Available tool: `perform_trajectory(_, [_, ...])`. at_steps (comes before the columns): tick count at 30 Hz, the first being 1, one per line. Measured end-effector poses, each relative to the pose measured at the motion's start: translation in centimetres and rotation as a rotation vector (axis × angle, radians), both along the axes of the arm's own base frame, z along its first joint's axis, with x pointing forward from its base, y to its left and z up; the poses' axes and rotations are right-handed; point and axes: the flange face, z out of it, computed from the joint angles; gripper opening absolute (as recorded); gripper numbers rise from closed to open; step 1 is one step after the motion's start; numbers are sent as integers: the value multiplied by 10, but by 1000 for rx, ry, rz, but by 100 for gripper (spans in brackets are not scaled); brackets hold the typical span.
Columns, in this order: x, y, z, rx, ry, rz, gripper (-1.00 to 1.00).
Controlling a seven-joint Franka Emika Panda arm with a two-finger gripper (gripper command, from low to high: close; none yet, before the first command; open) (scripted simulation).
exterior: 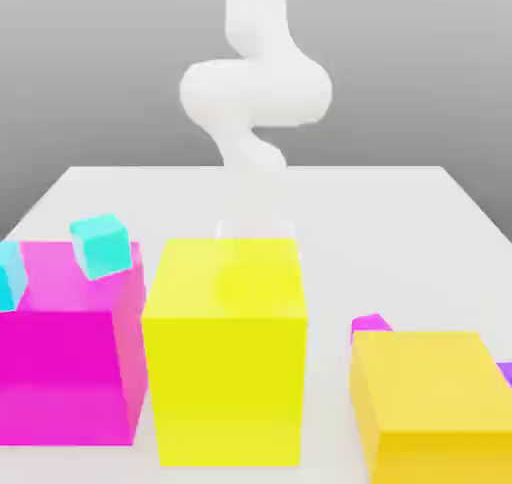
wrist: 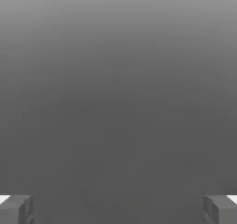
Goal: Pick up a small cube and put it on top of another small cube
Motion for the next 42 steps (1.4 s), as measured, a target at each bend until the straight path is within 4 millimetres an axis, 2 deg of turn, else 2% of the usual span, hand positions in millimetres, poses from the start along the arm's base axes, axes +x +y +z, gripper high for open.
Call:
perform_trajectory(3, [35,35,-44,-60,77,145,0])
perform_trajectory(6, [60,72,-91,-118,146,286,0])
perform_trajectory(10, [81,125,-157,-197,233,478,0])
perform_trajectory(13, [86,166,-210,-258,295,625,0])
perform_trajectory(16, [82,206,-264,-319,353,773,0])
perform_trajectory(20, [56,266,-338,-408,423,1000,0])
perform_trajectory(24, [31,296,-413,-487,498,1180,0])
perform_trajectory(27, [2,317,-467,-547,549,1325,0])
perform_trajectory(31, [-7,323,-525,-564,563,1367,0])
perform_trajectory(32, [-7,323,-539,-564,564,1368,-100])
perform_trajectory(37, [-8,323,-539,-565,566,1368,-100])
perform_trajectory(38, [-8,323,-545,-565,565,1369,-100])
perform_trajectory(40, [-8,324,-533,-565,565,1370,-100])
perform_trajectory(42, [-8,324,-510,-565,565,1370,-100])
